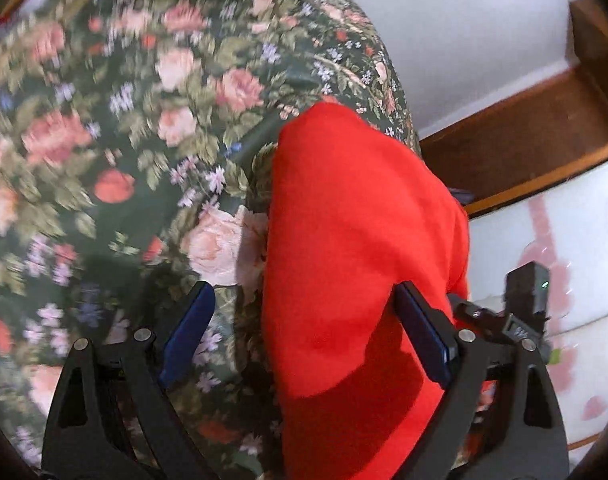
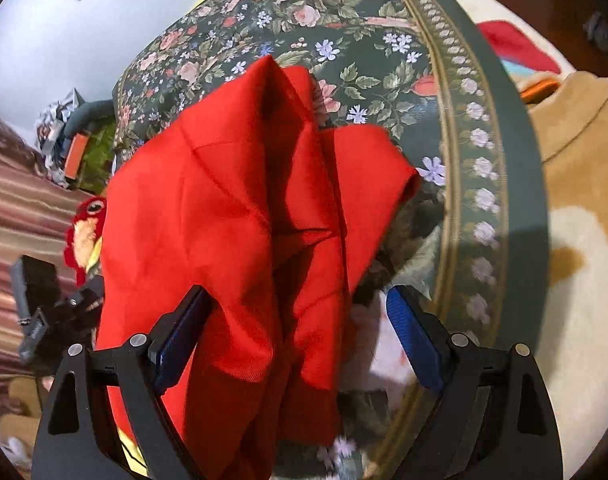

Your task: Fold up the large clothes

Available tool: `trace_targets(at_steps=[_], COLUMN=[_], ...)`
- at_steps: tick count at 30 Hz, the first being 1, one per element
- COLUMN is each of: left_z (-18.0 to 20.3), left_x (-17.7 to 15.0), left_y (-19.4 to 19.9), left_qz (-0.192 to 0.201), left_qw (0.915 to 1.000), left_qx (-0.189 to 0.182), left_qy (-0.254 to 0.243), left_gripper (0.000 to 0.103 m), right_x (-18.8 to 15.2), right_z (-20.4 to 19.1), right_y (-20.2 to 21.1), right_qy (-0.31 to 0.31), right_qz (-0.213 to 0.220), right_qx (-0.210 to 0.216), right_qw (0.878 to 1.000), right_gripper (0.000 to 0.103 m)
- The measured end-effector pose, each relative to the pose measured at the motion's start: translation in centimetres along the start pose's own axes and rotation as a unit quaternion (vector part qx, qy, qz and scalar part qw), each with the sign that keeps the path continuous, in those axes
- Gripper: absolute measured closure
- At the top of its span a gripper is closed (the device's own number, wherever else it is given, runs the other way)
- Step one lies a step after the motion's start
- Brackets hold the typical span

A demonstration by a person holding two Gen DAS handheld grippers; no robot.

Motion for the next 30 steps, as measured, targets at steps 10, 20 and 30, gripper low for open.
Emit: trace_targets(at_steps=[10,20,30], left_z=[1.2,4.3,2.8], left_x=[-0.7,-2.3,2.2], left_y=[-2.2,0.8,11.1], left_qz=[-0.057,-0.053,0.034], left_qw=[0.9937,0.9942,0.9949], left_qx=[-0.077,-0.093,-0.084], left_qy=[0.058,-0.01,-0.045], left_gripper=[0.015,0.057,0.06], right_x=[1.0,2.3,4.9], right_z=[-1.5,-5.9,-16.0], right_y=[-0.3,2.6,1.5], right_qy=[-0.002,0.041,0.118], right_qz=[0.01,0.022,0.048], right_qx=[0.011,-0.007,0.012], right_qw=[1.0,0.999,0.992], right_gripper=[0.025,0.074,0.076])
Point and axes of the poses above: each gripper's, at about its wrist camera, not at the fingertips, and y roughly against the way its jaws point, z to its right, x to its top, the point moved 9 cm from there along -y, roughly the way its jaws point, and after that the axes turned 7 degrees about y, right-handed, at the moved point
